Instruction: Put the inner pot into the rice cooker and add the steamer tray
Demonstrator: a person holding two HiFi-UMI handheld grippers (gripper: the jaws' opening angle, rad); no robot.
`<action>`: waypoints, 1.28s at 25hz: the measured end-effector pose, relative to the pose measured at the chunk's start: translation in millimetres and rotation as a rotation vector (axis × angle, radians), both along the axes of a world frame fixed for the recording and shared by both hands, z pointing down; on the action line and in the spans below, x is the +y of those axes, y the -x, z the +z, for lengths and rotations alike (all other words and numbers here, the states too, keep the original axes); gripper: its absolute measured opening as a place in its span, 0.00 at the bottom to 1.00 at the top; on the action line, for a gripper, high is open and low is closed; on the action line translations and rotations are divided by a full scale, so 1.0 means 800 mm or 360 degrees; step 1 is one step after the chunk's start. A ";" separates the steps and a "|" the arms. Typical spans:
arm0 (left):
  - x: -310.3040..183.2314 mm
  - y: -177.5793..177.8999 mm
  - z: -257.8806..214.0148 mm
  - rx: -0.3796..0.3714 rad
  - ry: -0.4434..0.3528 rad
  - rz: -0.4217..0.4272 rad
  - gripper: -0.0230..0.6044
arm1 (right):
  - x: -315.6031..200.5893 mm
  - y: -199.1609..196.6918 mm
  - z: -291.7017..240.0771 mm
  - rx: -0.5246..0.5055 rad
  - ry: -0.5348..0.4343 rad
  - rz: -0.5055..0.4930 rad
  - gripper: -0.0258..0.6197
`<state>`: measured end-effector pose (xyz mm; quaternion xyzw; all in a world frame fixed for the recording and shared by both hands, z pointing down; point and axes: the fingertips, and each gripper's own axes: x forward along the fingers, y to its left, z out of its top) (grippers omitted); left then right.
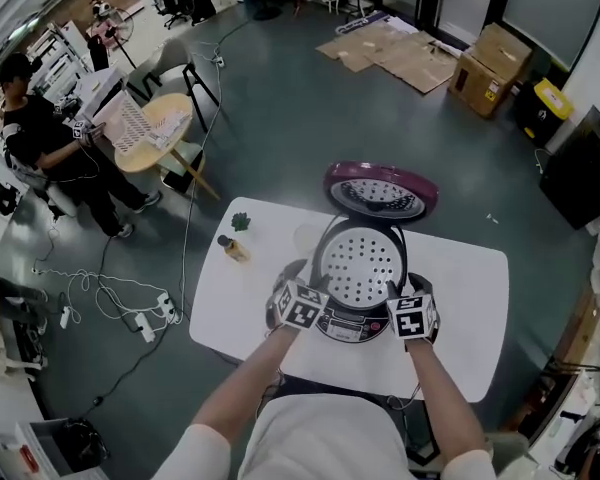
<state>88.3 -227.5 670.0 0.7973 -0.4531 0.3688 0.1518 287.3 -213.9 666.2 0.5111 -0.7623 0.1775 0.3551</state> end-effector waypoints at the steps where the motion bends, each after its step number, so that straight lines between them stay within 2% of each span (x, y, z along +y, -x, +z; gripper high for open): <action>1: 0.006 0.001 -0.009 0.0030 -0.0023 -0.0005 0.46 | 0.005 0.002 -0.011 -0.0030 -0.0026 0.0007 0.36; 6: 0.040 0.017 -0.053 0.0175 -0.0136 -0.0012 0.40 | 0.035 0.020 -0.061 -0.0133 -0.0172 0.0010 0.32; 12: 0.099 0.042 -0.118 0.0344 -0.0257 0.0019 0.29 | 0.097 0.046 -0.124 -0.0189 -0.0327 0.0030 0.21; 20: 0.182 0.087 -0.164 0.0437 -0.0343 0.0034 0.18 | 0.192 0.081 -0.180 -0.0206 -0.0470 0.0087 0.11; 25: 0.232 0.110 -0.186 0.0475 -0.0392 0.0021 0.11 | 0.249 0.093 -0.207 -0.0218 -0.0550 0.0118 0.09; 32: 0.284 0.126 -0.209 0.0536 -0.0454 0.0071 0.06 | 0.307 0.103 -0.230 -0.0248 -0.0632 0.0166 0.06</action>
